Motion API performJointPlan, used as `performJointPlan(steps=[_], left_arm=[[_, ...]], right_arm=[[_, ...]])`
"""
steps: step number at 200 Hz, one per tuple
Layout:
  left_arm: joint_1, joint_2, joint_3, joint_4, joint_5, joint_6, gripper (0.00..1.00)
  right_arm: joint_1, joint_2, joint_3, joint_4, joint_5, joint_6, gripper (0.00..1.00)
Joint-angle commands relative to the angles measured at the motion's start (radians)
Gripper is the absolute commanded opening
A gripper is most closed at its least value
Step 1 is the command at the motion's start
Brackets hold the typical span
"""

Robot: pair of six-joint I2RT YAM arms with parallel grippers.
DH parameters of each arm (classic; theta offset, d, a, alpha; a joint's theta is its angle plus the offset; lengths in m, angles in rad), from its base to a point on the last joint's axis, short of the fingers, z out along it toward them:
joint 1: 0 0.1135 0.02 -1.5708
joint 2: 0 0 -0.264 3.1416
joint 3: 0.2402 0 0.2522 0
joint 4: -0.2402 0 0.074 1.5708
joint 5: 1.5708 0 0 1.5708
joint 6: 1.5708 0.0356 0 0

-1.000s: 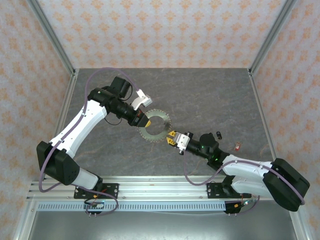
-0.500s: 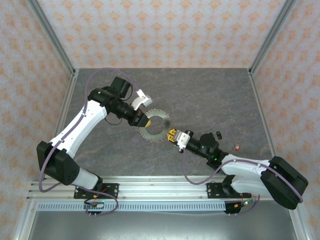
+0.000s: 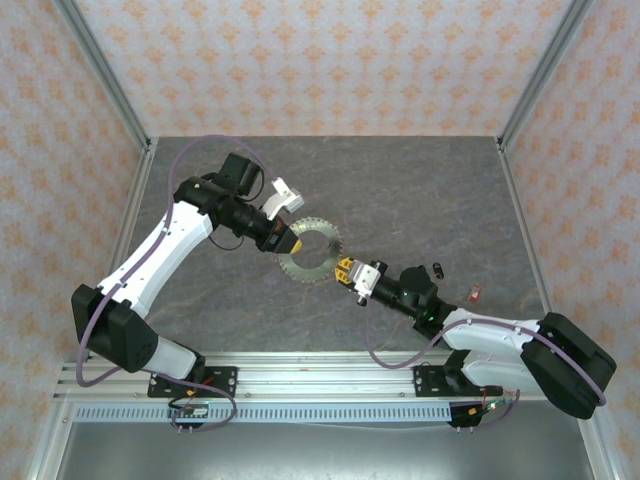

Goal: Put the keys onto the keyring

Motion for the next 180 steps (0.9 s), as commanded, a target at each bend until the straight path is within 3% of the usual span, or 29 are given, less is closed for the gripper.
performJointPlan(steps=[1, 22, 58, 85, 104, 117, 152, 171, 180], left_arm=[[0.010, -0.035, -0.009, 0.028, 0.040, -0.017, 0.00], [0.011, -0.037, -0.017, 0.041, 0.037, -0.025, 0.00], [0.016, -0.043, -0.080, 0.149, -0.061, -0.149, 0.02], [0.020, -0.044, -0.155, 0.246, -0.028, -0.244, 0.05], [0.020, -0.037, -0.191, 0.258, -0.073, -0.285, 0.07], [0.020, -0.036, -0.232, 0.282, -0.061, -0.309, 0.13], [0.020, -0.047, -0.340, 0.387, -0.001, -0.369, 0.18], [0.021, -0.054, -0.395, 0.444, -0.010, -0.409, 0.18], [0.020, -0.060, -0.423, 0.472, -0.025, -0.435, 0.23]], right_arm=[[0.006, -0.002, 0.009, 0.040, 0.018, 0.008, 0.07], [0.006, -0.003, 0.009, 0.048, 0.027, 0.010, 0.00], [0.006, -0.028, 0.011, 0.046, 0.029, 0.048, 0.00], [0.006, -0.074, 0.015, -0.001, 0.013, 0.101, 0.00], [0.006, -0.107, 0.009, -0.020, 0.018, 0.131, 0.00], [0.006, -0.130, 0.000, -0.034, 0.016, 0.148, 0.00], [0.004, -0.160, 0.006, -0.103, -0.069, 0.208, 0.00], [0.004, -0.173, 0.007, -0.148, -0.089, 0.227, 0.00], [0.004, -0.176, 0.004, -0.169, -0.093, 0.230, 0.00]])
